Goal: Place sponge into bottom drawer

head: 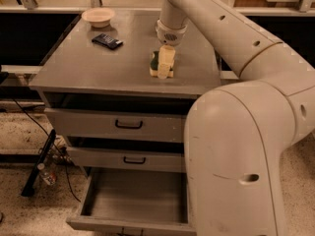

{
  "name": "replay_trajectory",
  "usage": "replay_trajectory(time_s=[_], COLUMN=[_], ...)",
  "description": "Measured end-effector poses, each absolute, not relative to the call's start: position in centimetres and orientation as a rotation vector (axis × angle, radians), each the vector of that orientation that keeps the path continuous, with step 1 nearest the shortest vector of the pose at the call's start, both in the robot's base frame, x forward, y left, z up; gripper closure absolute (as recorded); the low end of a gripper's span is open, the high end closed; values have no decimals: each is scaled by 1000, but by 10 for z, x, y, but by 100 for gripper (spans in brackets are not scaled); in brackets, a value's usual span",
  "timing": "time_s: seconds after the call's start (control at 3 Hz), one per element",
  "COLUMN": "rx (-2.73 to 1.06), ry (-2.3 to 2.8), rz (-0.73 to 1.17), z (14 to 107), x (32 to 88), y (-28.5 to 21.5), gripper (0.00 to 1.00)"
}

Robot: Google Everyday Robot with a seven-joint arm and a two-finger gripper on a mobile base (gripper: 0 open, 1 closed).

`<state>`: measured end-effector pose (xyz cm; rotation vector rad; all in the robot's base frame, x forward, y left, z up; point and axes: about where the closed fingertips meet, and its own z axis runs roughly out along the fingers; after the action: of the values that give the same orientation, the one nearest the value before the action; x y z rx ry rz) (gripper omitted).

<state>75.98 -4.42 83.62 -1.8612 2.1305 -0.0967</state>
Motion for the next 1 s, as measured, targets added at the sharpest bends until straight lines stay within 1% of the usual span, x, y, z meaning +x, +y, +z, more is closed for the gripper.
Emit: replay_trajectory(time_s=[1.0], rx=[-1905], ry=[2135], rz=[-50], z=[818], x=[758], y=[-36], gripper=[0])
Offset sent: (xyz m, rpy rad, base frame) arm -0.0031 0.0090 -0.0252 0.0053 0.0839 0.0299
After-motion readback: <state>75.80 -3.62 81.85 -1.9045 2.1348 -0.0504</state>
